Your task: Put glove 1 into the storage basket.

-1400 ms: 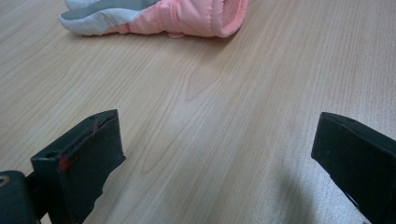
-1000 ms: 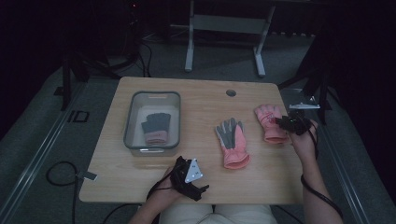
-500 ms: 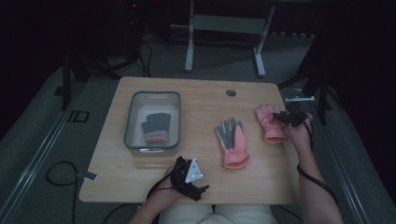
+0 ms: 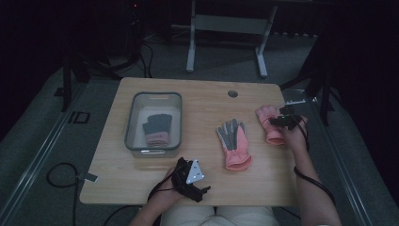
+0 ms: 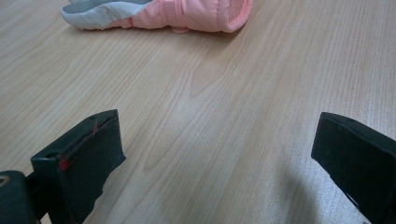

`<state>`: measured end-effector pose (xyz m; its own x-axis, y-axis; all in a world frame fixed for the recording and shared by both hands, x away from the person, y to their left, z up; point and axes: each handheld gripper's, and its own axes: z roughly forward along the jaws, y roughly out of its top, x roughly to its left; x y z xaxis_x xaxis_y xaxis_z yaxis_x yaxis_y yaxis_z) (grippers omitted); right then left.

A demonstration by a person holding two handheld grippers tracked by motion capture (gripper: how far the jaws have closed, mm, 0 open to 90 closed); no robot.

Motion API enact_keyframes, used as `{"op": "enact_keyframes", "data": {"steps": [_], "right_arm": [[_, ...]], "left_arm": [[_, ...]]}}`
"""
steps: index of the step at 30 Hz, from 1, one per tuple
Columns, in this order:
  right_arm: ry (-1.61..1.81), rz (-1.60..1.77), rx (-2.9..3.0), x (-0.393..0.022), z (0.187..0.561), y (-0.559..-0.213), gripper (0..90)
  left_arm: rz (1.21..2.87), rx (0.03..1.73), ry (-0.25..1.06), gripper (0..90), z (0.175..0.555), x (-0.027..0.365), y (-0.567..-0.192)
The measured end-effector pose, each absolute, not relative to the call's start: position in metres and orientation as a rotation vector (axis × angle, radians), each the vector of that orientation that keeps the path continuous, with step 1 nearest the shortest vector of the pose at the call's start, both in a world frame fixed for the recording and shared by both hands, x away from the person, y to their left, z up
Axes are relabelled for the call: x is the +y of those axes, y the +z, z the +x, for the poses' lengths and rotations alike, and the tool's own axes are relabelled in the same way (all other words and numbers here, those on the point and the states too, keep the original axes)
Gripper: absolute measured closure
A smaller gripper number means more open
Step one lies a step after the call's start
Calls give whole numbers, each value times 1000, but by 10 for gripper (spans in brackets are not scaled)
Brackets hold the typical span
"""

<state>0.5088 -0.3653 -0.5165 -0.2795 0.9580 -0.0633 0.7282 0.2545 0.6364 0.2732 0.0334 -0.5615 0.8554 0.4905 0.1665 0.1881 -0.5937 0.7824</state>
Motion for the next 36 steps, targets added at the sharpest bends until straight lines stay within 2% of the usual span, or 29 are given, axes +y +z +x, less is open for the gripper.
{"op": "enact_keyframes", "data": {"steps": [4, 11, 13, 17, 25, 27, 30, 36], "right_arm": [[659, 1498, 2097, -361, 508, -522, 600], [650, 1542, 2126, -357, 512, -518, 811], [666, 1557, 2120, -358, 511, -516, 835], [695, 1566, 2109, -360, 507, -510, 848], [796, 1497, 2084, -356, 479, -476, 858], [829, 1440, 2090, -353, 463, -461, 855], [830, 1422, 2085, -352, 453, -456, 855], [856, 1411, 2063, -356, 411, -443, 855]], "left_arm": [[2203, 490, 468, 14, 273, 33, -562], [2203, 492, 467, 14, 274, 33, -562], [2208, 488, 466, 14, 274, 33, -562], [2204, 489, 463, 14, 275, 33, -562], [2206, 489, 463, 14, 275, 33, -562], [2207, 489, 463, 14, 275, 33, -562], [2200, 495, 458, 14, 275, 34, -562], [2210, 488, 465, 14, 276, 34, -562]]}}
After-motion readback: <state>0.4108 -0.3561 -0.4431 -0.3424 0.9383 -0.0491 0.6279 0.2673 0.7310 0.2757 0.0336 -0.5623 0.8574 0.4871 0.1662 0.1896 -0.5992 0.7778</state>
